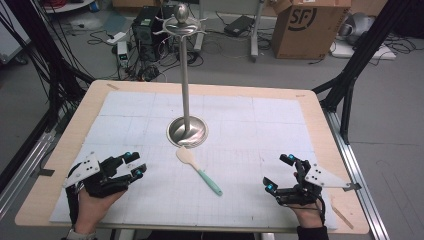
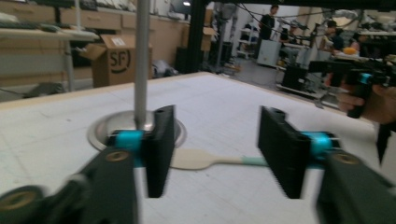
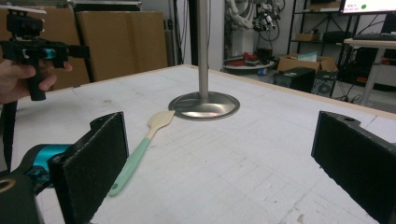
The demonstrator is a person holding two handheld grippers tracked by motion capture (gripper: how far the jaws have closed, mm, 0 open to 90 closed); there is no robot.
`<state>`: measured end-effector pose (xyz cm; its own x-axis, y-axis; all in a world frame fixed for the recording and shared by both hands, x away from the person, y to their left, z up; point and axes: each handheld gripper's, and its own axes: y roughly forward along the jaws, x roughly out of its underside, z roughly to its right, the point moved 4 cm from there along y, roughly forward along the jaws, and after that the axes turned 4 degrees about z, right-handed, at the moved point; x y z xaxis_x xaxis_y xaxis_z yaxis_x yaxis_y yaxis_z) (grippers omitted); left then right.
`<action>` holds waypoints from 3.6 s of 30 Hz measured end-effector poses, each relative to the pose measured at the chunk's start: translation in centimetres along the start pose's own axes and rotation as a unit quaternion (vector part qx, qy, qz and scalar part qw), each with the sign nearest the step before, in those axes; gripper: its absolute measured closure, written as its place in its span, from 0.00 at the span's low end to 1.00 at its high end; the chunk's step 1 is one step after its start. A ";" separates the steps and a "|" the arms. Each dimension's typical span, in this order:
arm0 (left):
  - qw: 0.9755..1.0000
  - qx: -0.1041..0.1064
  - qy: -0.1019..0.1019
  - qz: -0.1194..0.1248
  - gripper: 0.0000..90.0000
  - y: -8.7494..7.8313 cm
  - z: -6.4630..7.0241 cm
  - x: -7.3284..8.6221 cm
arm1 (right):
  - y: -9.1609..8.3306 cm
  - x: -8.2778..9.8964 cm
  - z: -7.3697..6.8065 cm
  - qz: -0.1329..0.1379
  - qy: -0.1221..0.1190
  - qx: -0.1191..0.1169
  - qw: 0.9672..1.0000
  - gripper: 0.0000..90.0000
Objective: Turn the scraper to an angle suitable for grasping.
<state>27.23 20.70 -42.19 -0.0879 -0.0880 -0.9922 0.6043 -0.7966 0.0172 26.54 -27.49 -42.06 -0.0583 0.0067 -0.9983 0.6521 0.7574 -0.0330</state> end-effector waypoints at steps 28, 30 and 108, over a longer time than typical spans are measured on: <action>0.993 -0.001 0.017 -0.119 1.00 8.8 3.2 1.6 | 0.3 -0.3 0.2 -0.001 0.001 -0.007 1.000 0.03; 0.991 -0.001 0.012 -0.133 1.00 9.5 3.4 1.9 | 0.3 -0.3 0.2 -0.002 0.000 -0.006 1.000 0.03; 0.957 0.009 0.043 -0.286 1.00 5.0 3.3 5.3 | 0.5 0.0 -0.3 -0.020 -0.004 -0.015 1.000 0.03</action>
<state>27.13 14.25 -46.98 -0.3343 0.4150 -0.8462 0.4632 -0.7096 -0.5310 26.60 -26.88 -42.07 -0.0771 -0.0286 -0.9966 0.6266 0.7761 -0.0707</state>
